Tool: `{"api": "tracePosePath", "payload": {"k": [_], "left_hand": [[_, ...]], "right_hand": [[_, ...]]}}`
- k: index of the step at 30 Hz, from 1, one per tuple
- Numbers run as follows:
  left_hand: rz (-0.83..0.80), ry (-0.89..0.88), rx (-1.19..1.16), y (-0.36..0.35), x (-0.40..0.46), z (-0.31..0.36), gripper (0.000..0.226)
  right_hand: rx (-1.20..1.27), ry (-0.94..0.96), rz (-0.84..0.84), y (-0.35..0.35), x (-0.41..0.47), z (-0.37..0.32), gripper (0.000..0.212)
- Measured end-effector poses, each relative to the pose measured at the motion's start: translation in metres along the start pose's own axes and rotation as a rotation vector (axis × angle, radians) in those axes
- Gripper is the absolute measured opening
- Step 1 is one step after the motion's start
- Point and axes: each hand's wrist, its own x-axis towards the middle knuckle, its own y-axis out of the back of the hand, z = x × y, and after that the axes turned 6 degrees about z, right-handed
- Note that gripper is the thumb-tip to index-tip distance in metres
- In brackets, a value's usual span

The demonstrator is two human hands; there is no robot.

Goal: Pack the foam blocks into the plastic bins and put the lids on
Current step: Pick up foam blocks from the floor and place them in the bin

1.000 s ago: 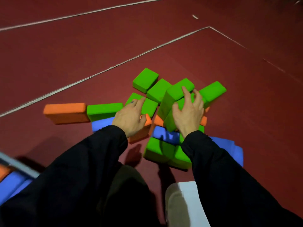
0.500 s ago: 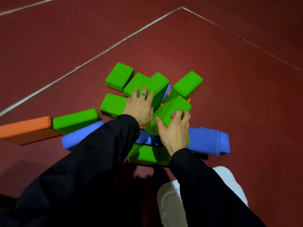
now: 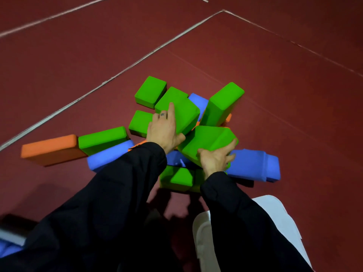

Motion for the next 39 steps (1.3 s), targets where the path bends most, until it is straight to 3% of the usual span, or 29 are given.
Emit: {"api": "tracePosePath", "payload": {"k": [3, 7, 11, 15, 19, 29, 34, 39], "left_hand": [[0.028, 0.021, -0.04, 0.025, -0.02, -0.008, 0.103], [0.118, 0.097, -0.044, 0.071, -0.058, -0.033, 0.099], [0.302, 0.232, -0.076, 0.128, -0.121, -0.076, 0.1], [0.412, 0.439, 0.011, 0.188, -0.21, -0.127, 0.099], [0.484, 0.628, 0.136, 0.249, -0.321, -0.187, 0.1], [0.482, 1.009, 0.241, 0.303, -0.508, -0.32, 0.103], [0.412, 1.055, 0.226, 0.281, -0.543, -0.379, 0.089], [0.299, 1.008, 0.297, 0.248, -0.546, -0.442, 0.097]], "right_hand": [[0.035, 0.016, 0.024, 0.012, -0.018, 0.001, 0.119], [0.071, 0.254, 0.021, 0.019, -0.063, -0.003, 0.12], [0.089, 0.415, -0.122, 0.017, -0.118, -0.008, 0.127], [0.047, 0.506, -0.281, 0.002, -0.18, -0.017, 0.108], [0.054, 0.653, -0.485, -0.022, -0.277, -0.022, 0.105], [-0.039, 1.066, -0.82, -0.094, -0.456, -0.038, 0.092], [-0.12, 1.208, -0.918, -0.153, -0.516, -0.037, 0.089], [-0.153, 1.357, -1.005, -0.21, -0.551, -0.028, 0.093]]}}
